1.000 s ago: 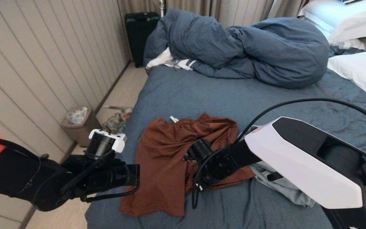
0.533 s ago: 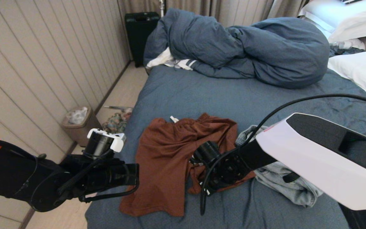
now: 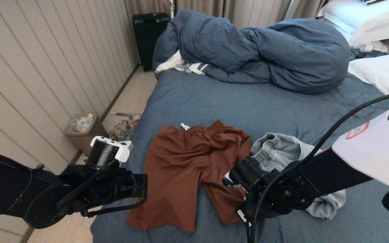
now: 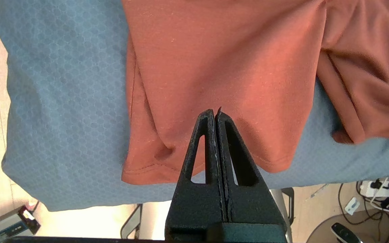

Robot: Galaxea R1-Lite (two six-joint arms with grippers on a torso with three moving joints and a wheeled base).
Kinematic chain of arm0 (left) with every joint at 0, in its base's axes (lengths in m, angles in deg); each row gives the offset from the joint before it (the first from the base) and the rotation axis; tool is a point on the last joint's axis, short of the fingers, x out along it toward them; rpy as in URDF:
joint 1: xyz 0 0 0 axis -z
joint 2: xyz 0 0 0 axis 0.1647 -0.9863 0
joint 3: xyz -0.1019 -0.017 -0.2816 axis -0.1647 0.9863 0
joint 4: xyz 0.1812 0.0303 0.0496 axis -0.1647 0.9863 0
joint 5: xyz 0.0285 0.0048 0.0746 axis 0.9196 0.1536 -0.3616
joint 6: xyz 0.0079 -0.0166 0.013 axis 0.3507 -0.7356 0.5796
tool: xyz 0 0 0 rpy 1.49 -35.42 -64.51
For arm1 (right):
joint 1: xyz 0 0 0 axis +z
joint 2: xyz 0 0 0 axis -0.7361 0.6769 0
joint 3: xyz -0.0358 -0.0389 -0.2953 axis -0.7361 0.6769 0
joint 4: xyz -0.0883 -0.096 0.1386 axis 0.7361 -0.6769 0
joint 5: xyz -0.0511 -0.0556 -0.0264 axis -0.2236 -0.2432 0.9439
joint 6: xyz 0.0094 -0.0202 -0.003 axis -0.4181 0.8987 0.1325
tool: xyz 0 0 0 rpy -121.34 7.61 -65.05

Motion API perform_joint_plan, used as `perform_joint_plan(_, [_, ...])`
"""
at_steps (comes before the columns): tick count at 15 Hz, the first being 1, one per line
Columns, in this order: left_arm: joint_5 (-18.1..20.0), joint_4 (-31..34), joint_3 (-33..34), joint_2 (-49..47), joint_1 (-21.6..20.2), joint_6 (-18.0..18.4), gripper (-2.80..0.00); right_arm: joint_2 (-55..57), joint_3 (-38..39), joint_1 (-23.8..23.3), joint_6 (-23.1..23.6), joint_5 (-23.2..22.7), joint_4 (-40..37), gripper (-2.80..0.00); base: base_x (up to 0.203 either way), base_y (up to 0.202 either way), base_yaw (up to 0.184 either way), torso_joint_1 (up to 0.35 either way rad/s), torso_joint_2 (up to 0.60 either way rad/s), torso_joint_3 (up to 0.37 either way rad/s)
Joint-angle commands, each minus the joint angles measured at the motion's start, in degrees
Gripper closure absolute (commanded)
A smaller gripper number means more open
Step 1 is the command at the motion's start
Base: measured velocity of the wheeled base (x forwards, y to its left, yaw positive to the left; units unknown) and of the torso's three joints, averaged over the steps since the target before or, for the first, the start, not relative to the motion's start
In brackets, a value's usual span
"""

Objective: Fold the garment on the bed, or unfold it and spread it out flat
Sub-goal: Unford the brown shorts

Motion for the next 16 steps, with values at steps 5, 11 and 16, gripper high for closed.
perform_joint_plan(5, [-0.06,-0.16,0.00,0.18,0.05,-0.13,0.00,-3.14,8.94,0.64,0.03,0.03,4.75,0.00,0.000,0.000,0.000,0.000,0.00,0.000])
perform_joint_plan(11, [-0.06,-0.16,0.00,-0.26,0.13,-0.13,0.00,-3.71,15.71,0.02,0.05,0.31,11.36,-0.99,0.000,0.000,0.000,0.000,0.00,0.000])
perform_joint_plan(16, [0.09,-0.16,0.00,-0.26,0.14,-0.13,0.00,-4.82,18.51,-0.11,0.03,0.09,16.34,-2.80,0.000,0.000,0.000,0.000,0.00,0.000])
